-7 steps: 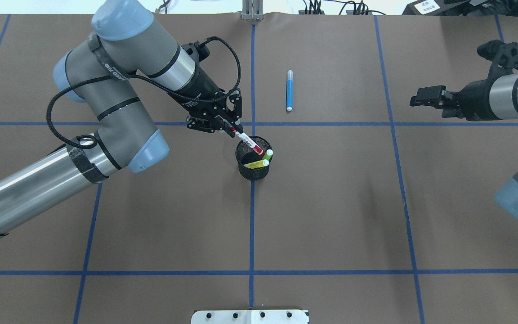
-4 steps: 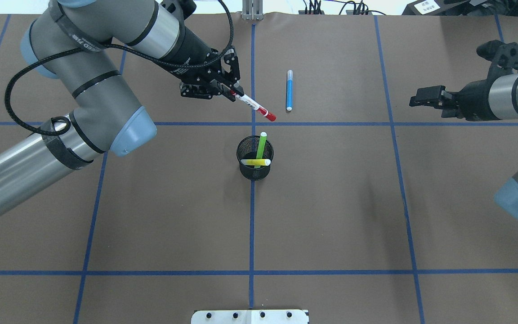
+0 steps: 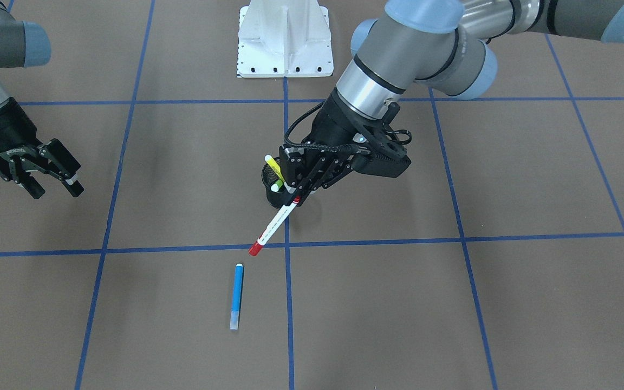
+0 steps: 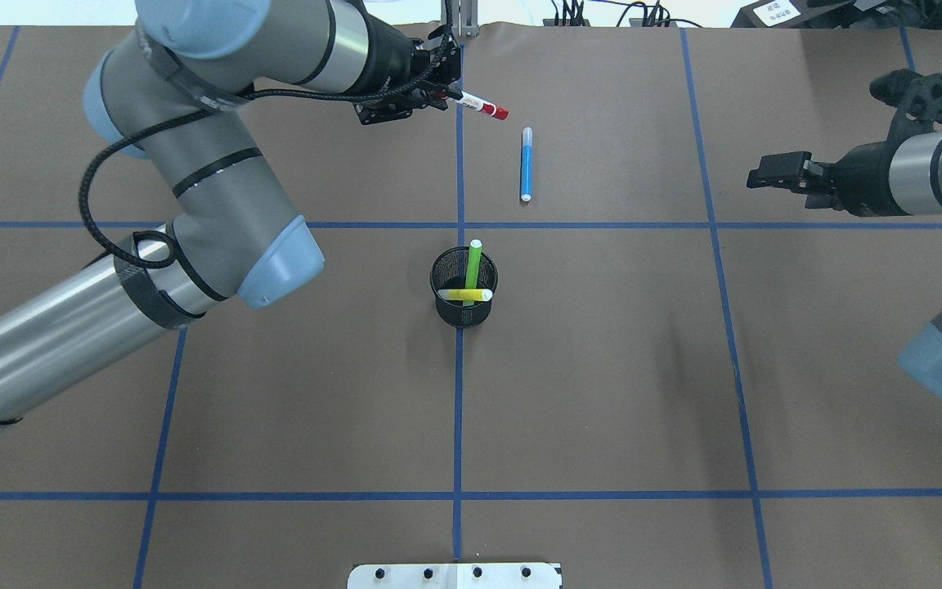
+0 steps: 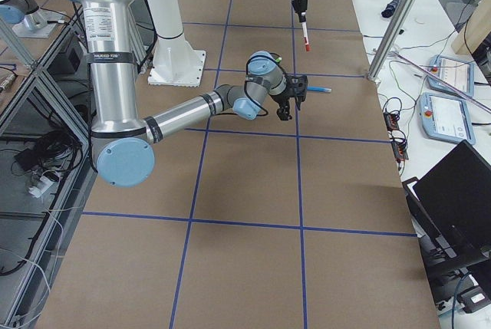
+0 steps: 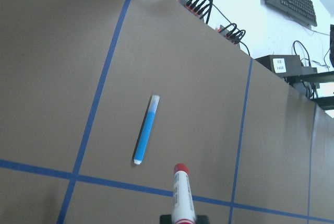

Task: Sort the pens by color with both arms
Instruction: 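Lift the red-capped marker and carry it beside the blue marker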

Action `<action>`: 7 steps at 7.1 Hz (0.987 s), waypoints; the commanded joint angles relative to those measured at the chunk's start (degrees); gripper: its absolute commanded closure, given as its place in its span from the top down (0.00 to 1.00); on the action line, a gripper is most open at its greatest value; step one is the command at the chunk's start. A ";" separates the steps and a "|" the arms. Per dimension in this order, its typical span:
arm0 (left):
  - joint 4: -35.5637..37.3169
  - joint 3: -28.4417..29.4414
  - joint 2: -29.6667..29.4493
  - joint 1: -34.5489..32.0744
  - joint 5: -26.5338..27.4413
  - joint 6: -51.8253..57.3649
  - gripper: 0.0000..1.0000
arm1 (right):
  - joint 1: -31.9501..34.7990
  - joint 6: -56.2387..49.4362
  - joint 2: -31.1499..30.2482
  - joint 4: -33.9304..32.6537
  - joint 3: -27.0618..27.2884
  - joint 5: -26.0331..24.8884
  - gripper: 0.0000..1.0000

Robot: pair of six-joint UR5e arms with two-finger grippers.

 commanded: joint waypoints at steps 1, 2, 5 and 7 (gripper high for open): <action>1.32 3.98 -1.28 7.66 20.44 0.27 0.00 | -0.09 0.00 -0.05 0.00 0.09 -0.41 1.00; 4.03 8.88 -4.94 10.48 30.45 0.18 0.00 | -0.09 0.00 -0.05 0.00 0.00 -0.49 1.00; 6.96 25.67 -13.58 14.02 42.82 -2.00 0.00 | -0.35 0.00 -0.05 0.00 -0.17 -0.58 1.00; 1.46 28.68 -13.68 13.67 42.59 2.61 0.00 | -0.79 0.09 -0.05 0.00 -0.35 -1.37 1.00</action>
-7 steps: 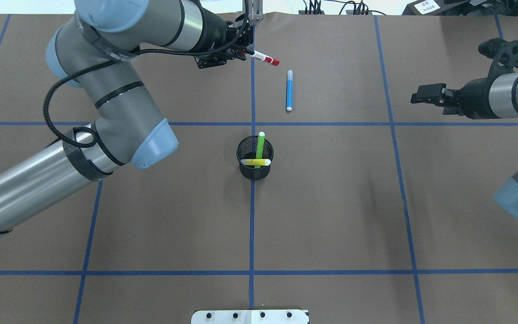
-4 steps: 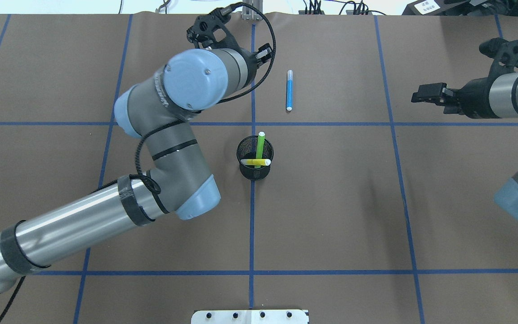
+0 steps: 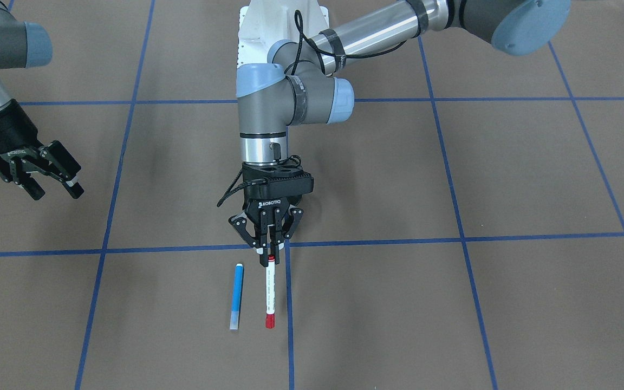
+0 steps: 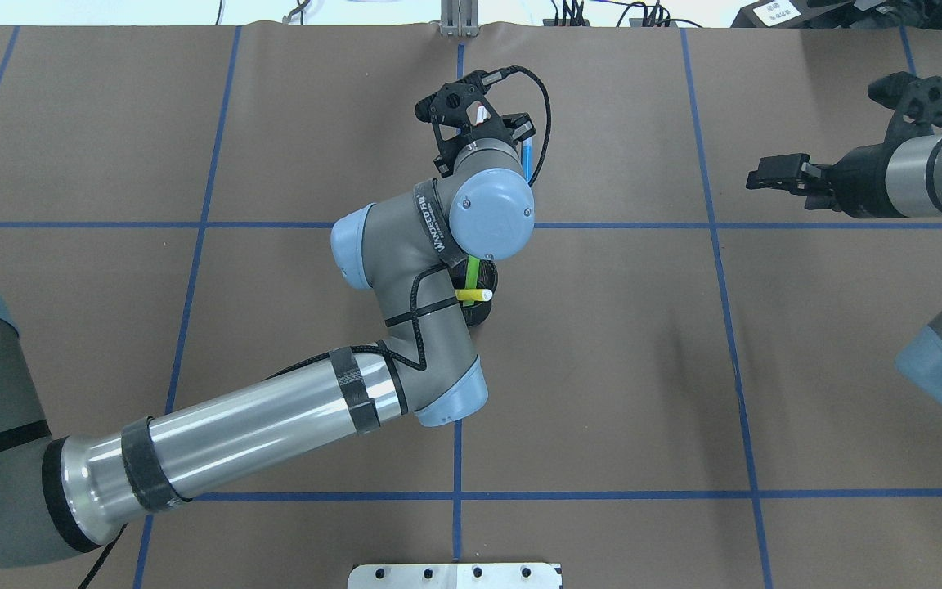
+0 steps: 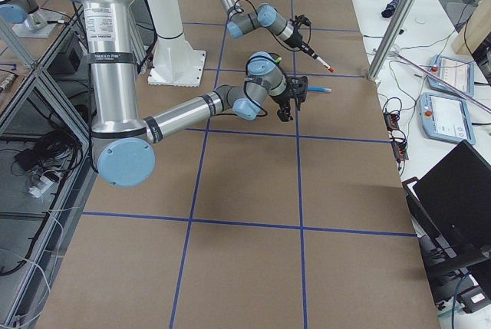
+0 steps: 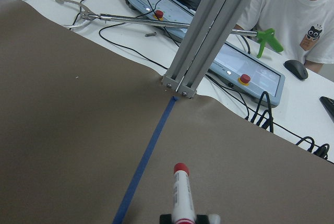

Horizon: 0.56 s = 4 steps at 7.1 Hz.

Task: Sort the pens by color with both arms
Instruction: 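Release the red-capped marker and withdraw the left gripper while the right arm approaches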

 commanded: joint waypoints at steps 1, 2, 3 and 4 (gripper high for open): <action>-7.45 4.77 -0.35 -0.70 0.04 5.07 0.00 | -0.33 0.03 0.00 0.00 -0.19 -0.71 1.00; -9.06 5.49 -0.35 -1.05 -2.83 5.70 0.00 | -0.67 0.12 0.00 0.00 -0.20 -0.71 1.00; -9.68 5.58 -0.35 -1.41 -4.08 8.23 0.00 | -0.77 0.21 0.00 0.00 -0.46 -0.71 1.00; -9.78 5.84 -0.35 -1.50 -4.26 9.56 0.00 | -0.77 0.12 -0.09 0.00 -0.46 -0.71 1.00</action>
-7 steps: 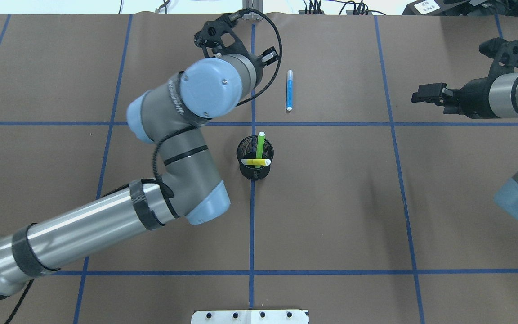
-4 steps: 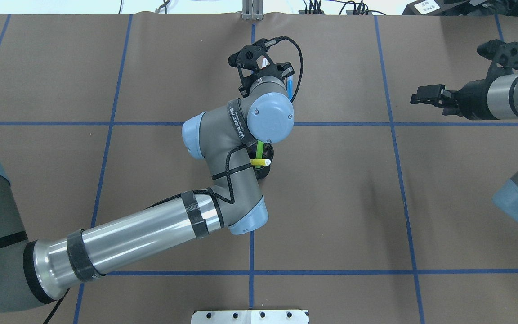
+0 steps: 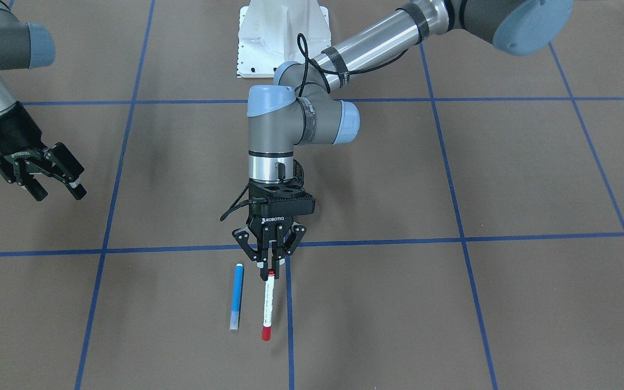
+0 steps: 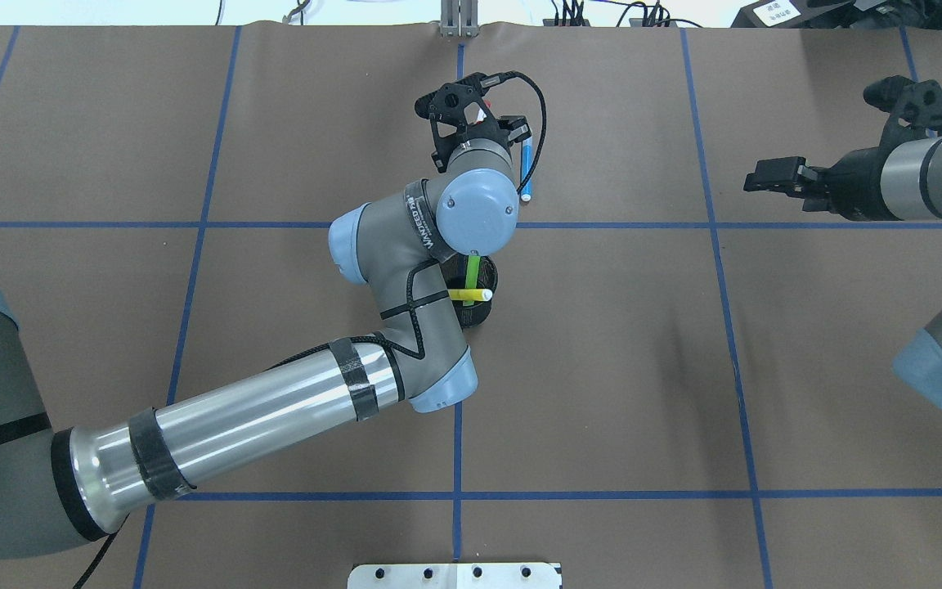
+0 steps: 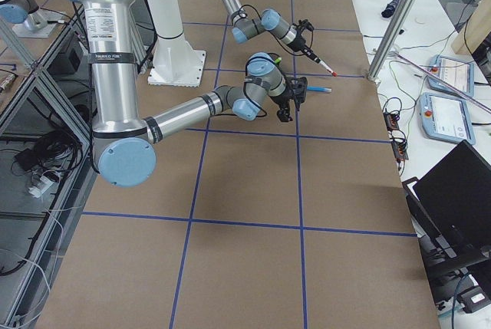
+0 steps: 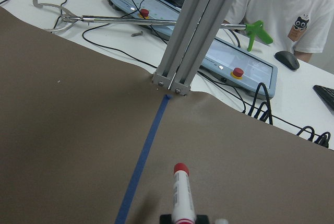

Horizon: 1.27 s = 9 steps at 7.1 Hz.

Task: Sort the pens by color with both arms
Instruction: 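Release the red-capped marker and withdraw the left gripper while the right arm approaches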

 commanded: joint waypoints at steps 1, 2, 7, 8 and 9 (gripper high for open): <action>-0.63 0.41 -0.01 -0.24 -0.95 1.99 0.00 | -0.16 0.06 -0.15 0.00 -0.09 -0.01 1.00; -0.54 0.84 0.17 -0.24 -1.04 1.99 0.03 | -0.33 0.06 -0.15 0.00 -0.18 -0.19 1.00; -0.37 -4.39 0.08 -1.03 -3.66 2.34 0.99 | -1.47 0.85 1.16 0.00 -0.09 -1.60 1.00; 0.50 -8.95 0.52 -2.60 -6.20 2.34 0.99 | -1.65 1.20 2.82 -0.61 -0.26 -1.51 1.00; 3.21 -11.78 0.96 -4.36 -10.05 2.34 0.99 | -2.96 6.42 5.79 -0.88 -1.14 -1.42 1.00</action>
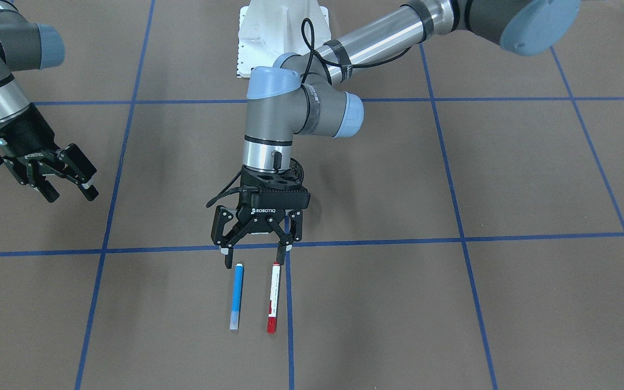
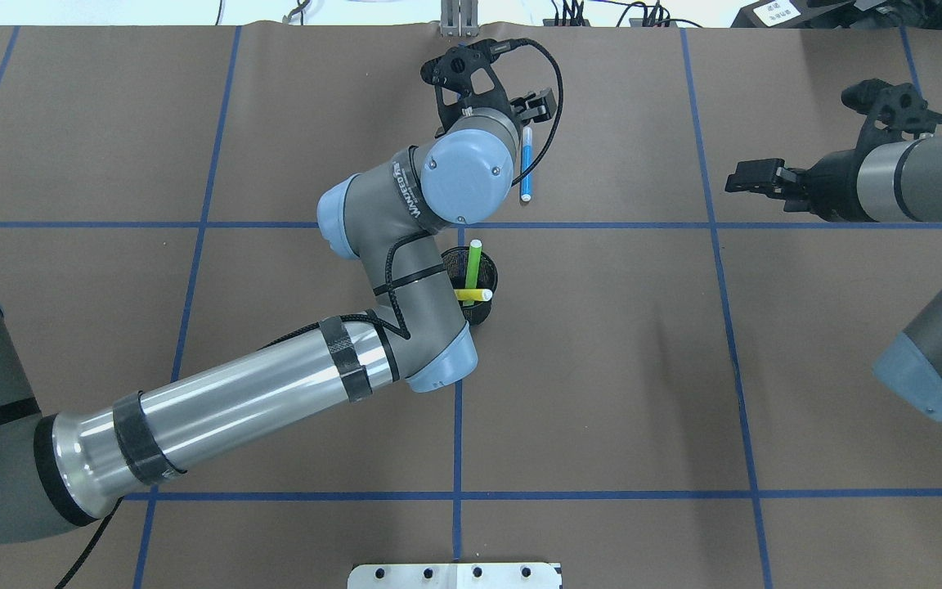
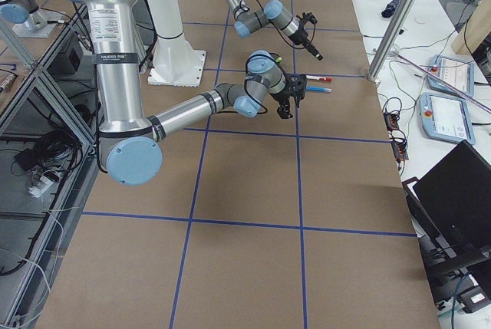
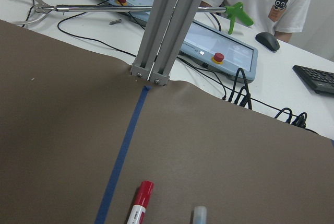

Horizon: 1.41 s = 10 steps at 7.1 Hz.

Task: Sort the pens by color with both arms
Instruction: 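Release the red-capped marker and withdraw the left gripper while the right arm approaches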

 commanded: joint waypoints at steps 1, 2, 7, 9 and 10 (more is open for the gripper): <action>5.28 -11.16 5.10 -4.32 -9.37 0.11 0.99 | -2.34 10.09 7.00 -0.50 -2.56 0.10 1.00; 6.44 -18.54 11.59 -9.04 -19.35 1.15 0.99 | -4.44 16.33 10.18 -0.50 -3.54 0.01 1.00; 7.86 -31.88 33.94 -29.42 -54.26 19.81 0.97 | -12.43 30.99 29.61 -17.50 -6.44 0.71 1.00; 7.42 -31.88 39.84 -33.16 -55.83 29.69 0.97 | -12.37 17.53 37.60 -32.16 -11.44 7.55 0.98; 7.42 -31.88 42.30 -33.52 -55.92 32.17 0.97 | -12.37 12.92 37.63 -32.84 -12.41 8.00 0.95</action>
